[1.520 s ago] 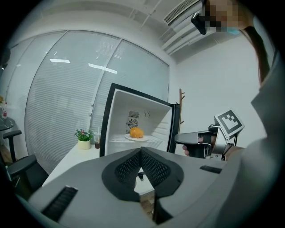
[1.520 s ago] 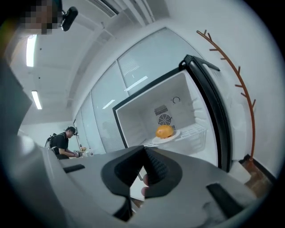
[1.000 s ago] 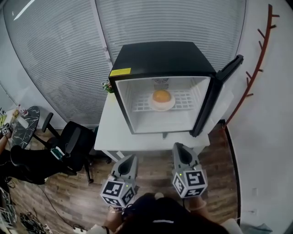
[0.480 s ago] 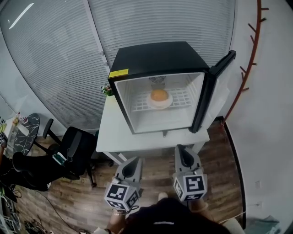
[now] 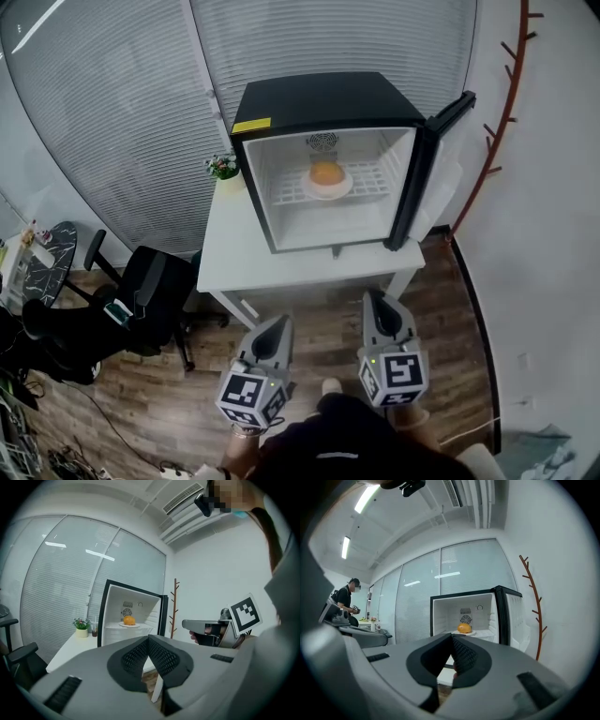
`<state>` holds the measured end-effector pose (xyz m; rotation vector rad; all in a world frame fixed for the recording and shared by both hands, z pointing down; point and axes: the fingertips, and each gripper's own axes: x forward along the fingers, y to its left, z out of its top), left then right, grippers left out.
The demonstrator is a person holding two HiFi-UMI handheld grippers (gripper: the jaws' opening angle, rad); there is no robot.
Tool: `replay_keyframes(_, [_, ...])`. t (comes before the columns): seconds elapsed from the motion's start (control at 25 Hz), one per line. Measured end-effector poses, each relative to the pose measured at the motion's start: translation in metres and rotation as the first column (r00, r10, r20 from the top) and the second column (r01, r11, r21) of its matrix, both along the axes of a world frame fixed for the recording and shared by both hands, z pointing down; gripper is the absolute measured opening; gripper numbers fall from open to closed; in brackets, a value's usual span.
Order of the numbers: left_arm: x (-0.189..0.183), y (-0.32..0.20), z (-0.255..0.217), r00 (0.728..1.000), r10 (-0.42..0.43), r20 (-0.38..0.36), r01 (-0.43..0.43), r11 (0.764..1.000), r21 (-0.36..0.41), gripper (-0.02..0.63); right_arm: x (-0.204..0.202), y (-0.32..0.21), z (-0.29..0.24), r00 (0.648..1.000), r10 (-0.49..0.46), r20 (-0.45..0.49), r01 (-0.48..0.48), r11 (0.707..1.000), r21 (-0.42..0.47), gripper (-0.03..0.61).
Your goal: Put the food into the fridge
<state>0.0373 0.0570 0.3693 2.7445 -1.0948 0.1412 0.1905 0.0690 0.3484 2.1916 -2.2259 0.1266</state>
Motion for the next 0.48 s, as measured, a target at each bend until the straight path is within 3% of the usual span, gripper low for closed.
replay_keyframes(0.48, [-0.023,0.038,0.0,0.999,0.016,-0.036,-0.016,1.0,0.002,-0.005,-0.022,0.039,-0.008,0.999,0.029,-0.025,-0.029,0.999,0.015,-0.006])
